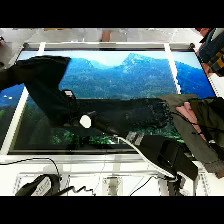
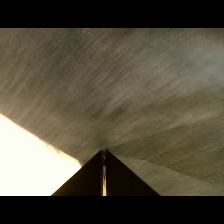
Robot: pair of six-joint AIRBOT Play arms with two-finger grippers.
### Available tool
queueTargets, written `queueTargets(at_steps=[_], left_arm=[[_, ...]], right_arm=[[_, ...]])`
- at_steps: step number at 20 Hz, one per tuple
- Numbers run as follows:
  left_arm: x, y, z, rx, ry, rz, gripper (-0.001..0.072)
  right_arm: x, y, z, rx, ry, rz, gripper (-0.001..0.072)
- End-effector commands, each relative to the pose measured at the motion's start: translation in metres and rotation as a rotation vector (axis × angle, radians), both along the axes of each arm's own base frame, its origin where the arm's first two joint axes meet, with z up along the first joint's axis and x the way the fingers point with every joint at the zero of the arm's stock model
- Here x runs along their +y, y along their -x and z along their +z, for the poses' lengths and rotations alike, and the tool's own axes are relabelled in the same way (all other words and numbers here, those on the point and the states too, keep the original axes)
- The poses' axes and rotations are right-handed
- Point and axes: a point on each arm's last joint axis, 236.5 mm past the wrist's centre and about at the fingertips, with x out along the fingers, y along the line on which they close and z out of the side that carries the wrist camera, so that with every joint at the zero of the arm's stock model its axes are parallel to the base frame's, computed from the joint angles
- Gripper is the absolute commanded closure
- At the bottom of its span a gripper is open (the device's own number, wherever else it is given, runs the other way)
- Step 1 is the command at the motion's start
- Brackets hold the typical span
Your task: Fold the clothes and pants, and hang the long-sleeved shirts on hangers.
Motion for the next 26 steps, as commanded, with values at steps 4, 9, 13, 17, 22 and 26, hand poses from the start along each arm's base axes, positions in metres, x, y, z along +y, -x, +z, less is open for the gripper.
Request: queueTargets(at_steps=[4,9,13,17,22,26], left_arm=[[-0.068,-0.003,-0.023,0.079,0.048,-0.158,0.0684],[-0.209,0.022,-0.075,0.261,0.127,-0.472,0.0556],[-0.28,0.058,-0.096,0.347,0.166,-0.641,0.0002],[-0.222,0.028,-0.097,0.319,0.107,-0.516,0.0011],[-0.039,0.008,-0.149,0.47,-0.131,-0.197,0.0024],[0.052,0.031,-0.211,0.596,-0.114,-0.01,0.0118]], right_arm=[[-0.146,-0.139,0.026,-0.018,0.096,-0.203,0.0673],[-0.303,-0.229,0.085,-0.062,0.061,-0.478,0.0673],[-0.385,-0.233,0.109,-0.036,0.09,-0.554,0.0673],[-0.419,-0.217,0.106,-0.047,0.202,-0.49,0.0673],[-0.429,-0.2,0.084,-0.035,0.337,-0.403,0.0673],[-0.428,-0.199,0.083,-0.031,0.339,-0.399,0.0673]])
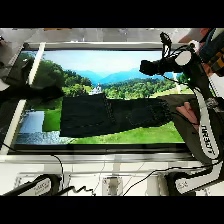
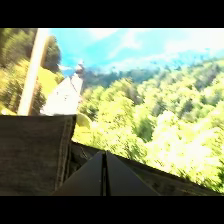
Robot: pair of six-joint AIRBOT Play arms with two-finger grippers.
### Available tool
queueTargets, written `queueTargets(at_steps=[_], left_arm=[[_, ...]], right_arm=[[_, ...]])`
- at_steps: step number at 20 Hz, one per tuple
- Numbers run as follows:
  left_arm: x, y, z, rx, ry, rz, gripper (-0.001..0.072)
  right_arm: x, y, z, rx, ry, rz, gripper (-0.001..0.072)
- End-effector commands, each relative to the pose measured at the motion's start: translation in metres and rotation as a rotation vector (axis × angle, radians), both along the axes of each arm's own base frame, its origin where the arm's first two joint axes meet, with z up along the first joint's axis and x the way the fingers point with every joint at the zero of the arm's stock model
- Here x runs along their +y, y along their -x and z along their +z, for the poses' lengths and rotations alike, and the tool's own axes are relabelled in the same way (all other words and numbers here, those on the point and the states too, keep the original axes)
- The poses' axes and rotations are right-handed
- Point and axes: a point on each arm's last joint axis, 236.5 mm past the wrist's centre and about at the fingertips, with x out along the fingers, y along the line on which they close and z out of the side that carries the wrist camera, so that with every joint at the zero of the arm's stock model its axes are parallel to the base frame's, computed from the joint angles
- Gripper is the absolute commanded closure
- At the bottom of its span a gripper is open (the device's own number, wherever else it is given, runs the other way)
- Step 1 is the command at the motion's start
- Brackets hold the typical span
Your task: Fold the clothes and pants, and hang the long-sleeved shirts on hangers.
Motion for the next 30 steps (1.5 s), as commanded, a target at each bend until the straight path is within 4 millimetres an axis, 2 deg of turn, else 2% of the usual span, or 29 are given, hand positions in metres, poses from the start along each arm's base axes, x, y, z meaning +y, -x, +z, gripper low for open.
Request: queueTargets(at_steps=[1,3,5,9,12,14,16,17,19,21,24,26,28,30], left_arm=[[0.073,0.029,-0.062,0.113,-0.064,0.146,0.0118],[0.074,0.04,-0.105,0.156,-0.065,0.192,0.0117],[0.055,0.044,-0.135,0.179,-0.015,0.156,0.0117],[0.019,0.017,-0.155,0.173,0.242,0.177,0.0117],[0.013,0.015,-0.176,0.188,0.274,0.162,0.012],[0.01,0.02,-0.184,0.204,0.243,0.135,0.0134],[0.002,0.02,-0.18,0.201,0.24,0.104,0.0287],[-0.004,0.019,-0.174,0.194,0.245,0.08,0.039],[-0.016,0.013,-0.147,0.149,0.26,0.003,0.0686],[-0.023,0.005,-0.105,0.083,0.273,-0.067,0.0685],[-0.026,-0.001,-0.034,-0.021,0.27,-0.08,0.0685],[-0.025,0.001,0.016,-0.131,0.232,-0.08,0.0685],[-0.025,0.004,0.056,-0.224,0.198,-0.066,0.0685],[-0.017,0.007,0.078,-0.292,0.13,-0.029,0.0685]], right_arm=[[-0.002,0.004,-0.004,0.013,0.022,0.016,0.0673],[-0.003,0.004,-0.004,0.013,0.022,0.016,0.0673],[-0.002,0.005,-0.004,0.015,0.023,0.018,0.0673],[-0.002,0.005,-0.004,0.018,0.022,0.019,0.0673],[-0.001,0.008,-0.006,0.027,0.024,0.027,0.0673],[0.009,0.01,-0.008,0.031,0.025,0.045,0.0673],[0.03,0.016,-0.017,0.046,0.03,0.085,0.0673],[0.045,0.02,-0.024,0.057,0.033,0.113,0.0673],[0.078,0.031,-0.042,0.088,0.041,0.177,0.0673],[0.115,0.046,-0.067,0.132,0.053,0.249,0.0673],[0.179,0.078,-0.116,0.199,0.077,0.366,0.0673],[0.224,0.107,-0.151,0.254,0.084,0.419,0.0673],[0.274,0.14,-0.18,0.312,0.057,0.427,0.0674],[0.327,0.181,-0.19,0.348,-0.018,0.454,0.0674]])
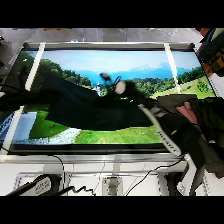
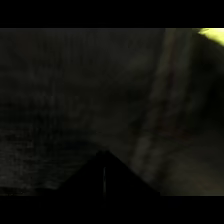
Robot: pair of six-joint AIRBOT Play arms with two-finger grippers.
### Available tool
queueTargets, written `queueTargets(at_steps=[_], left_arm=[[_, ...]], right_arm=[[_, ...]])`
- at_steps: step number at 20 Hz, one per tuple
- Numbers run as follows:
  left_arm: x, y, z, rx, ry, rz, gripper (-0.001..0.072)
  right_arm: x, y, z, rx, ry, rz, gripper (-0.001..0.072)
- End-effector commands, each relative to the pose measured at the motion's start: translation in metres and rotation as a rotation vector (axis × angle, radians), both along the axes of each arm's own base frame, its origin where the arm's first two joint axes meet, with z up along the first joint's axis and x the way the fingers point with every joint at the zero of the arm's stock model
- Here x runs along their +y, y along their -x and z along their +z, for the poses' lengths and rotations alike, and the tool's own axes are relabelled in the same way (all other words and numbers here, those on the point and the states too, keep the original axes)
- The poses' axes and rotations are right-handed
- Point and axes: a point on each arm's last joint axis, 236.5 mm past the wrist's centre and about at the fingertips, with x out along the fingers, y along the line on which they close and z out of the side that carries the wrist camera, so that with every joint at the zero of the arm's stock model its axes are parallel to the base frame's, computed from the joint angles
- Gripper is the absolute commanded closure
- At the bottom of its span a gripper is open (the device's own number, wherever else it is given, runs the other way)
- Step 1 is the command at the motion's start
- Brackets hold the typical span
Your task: Fold the clothes and pants, and hang the long-sleeved shirts on hangers.
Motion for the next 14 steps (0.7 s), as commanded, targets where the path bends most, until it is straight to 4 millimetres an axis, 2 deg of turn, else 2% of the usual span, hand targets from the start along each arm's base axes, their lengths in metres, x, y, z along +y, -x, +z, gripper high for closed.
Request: queueTargets(at_steps=[1,3,5,6,8,11,13,14], left_arm=[[0.01,0.008,0.05,-0.128,-0.097,0.066,0.0685],[0.012,0.011,0.054,-0.141,-0.121,0.075,0.0685],[0.009,0.01,0.053,-0.099,-0.074,0.103,0.0684],[0.004,0.01,0.052,-0.085,-0.062,0.098,0.0684],[-0.018,0.011,0.047,-0.069,-0.05,0.048,0.0684],[-0.074,0.009,0.03,-0.004,-0.004,-0.029,0.0684],[-0.135,0.008,0.023,0.023,0.07,-0.095,0.0684],[-0.174,0.008,0.023,0.031,0.141,-0.124,0.0684]], right_arm=[[0.09,0.071,-0.021,0.085,-0.099,0.03,0.0674],[0.119,0.092,-0.013,0.055,-0.143,0.058,0.0674],[0.116,0.087,-0.009,0.033,-0.135,0.063,0.0674],[0.103,0.074,-0.006,0.016,-0.113,0.057,0.0674],[0.06,0.035,0.007,-0.023,-0.06,0.019,0.0674],[-0.035,-0.032,0.044,-0.068,0.006,-0.104,0.0673],[-0.104,-0.067,0.077,-0.079,0.007,-0.216,0.0674],[-0.136,-0.081,0.095,-0.093,-0.001,-0.274,0.0674]])
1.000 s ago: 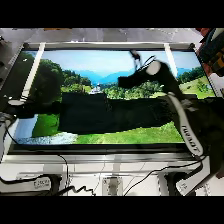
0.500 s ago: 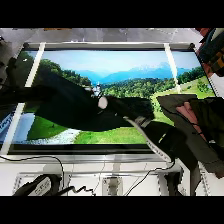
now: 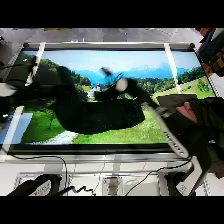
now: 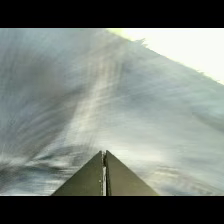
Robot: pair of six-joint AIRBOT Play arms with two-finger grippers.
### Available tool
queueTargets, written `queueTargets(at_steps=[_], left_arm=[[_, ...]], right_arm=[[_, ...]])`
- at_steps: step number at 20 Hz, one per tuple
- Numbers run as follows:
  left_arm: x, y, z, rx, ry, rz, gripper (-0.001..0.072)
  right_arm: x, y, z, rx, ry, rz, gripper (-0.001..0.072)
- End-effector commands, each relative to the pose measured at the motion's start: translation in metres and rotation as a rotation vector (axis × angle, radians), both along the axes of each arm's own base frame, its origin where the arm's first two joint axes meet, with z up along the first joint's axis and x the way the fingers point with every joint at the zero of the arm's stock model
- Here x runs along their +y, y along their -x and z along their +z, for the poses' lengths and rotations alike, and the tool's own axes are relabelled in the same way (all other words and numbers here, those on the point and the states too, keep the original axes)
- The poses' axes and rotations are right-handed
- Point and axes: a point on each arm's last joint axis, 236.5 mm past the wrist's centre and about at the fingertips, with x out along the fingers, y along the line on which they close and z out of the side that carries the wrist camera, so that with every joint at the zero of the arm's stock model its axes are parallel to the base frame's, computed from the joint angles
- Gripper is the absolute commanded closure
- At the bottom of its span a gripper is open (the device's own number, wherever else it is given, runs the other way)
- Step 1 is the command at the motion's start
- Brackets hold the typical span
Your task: Fold the clothes and pants, and hang the long-sleeved shirts on hangers.
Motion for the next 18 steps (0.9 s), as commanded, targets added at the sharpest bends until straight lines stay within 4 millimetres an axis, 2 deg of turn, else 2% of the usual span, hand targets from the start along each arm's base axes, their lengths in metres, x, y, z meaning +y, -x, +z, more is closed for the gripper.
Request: queueTargets(at_steps=[1,4,5,6,7,8,10,12,14,15,16,17,18], left_arm=[[-0.109,0.001,-0.003,0.046,0.176,-0.062,0.0684],[-0.215,0.018,-0.017,0.073,0.252,-0.12,0.0684],[-0.245,0.025,-0.021,0.071,0.257,-0.14,0.0661],[-0.272,0.028,-0.027,0.055,0.25,-0.148,0.0423],[-0.291,0.03,-0.033,0.04,0.244,-0.143,0.0005],[-0.303,0.029,-0.038,0.025,0.239,-0.129,-0.0009],[-0.307,0.031,-0.039,0.021,0.237,-0.134,-0.0007],[-0.292,0.021,-0.034,-0.02,0.201,-0.146,-0.0005],[-0.263,0.011,-0.043,-0.113,0.048,-0.21,0.0001],[-0.244,0.007,-0.056,-0.144,-0.055,-0.255,0.0023],[-0.227,0.007,-0.07,-0.143,-0.14,-0.298,0.0109],[-0.209,0.008,-0.086,-0.12,-0.219,-0.34,0.0307],[-0.192,0.009,-0.098,-0.1,-0.285,-0.37,0.0505]], right_arm=[[-0.118,-0.043,0.051,-0.025,0.022,-0.174,0.0674],[-0.187,-0.057,0.087,-0.057,0.015,-0.29,0.0674],[-0.206,-0.058,0.095,-0.064,0.017,-0.32,0.0674],[-0.222,-0.058,0.101,-0.068,0.02,-0.342,0.0674],[-0.235,-0.057,0.104,-0.074,0.032,-0.347,0.0673],[-0.249,-0.056,0.103,-0.084,0.065,-0.335,0.0674],[-0.29,-0.051,0.088,-0.093,0.208,-0.284,0.0674],[-0.338,-0.038,0.066,-0.028,0.322,-0.289,0.0675],[-0.356,-0.012,0.041,0.05,0.309,-0.179,0.0676],[-0.353,0.002,0.028,0.094,0.229,-0.133,0.0676],[-0.34,0.016,0.019,0.127,0.111,-0.076,0.0676],[-0.324,0.031,0.013,0.16,-0.027,-0.028,0.0676],[-0.315,0.039,0.004,0.202,-0.123,-0.05,0.0672]])
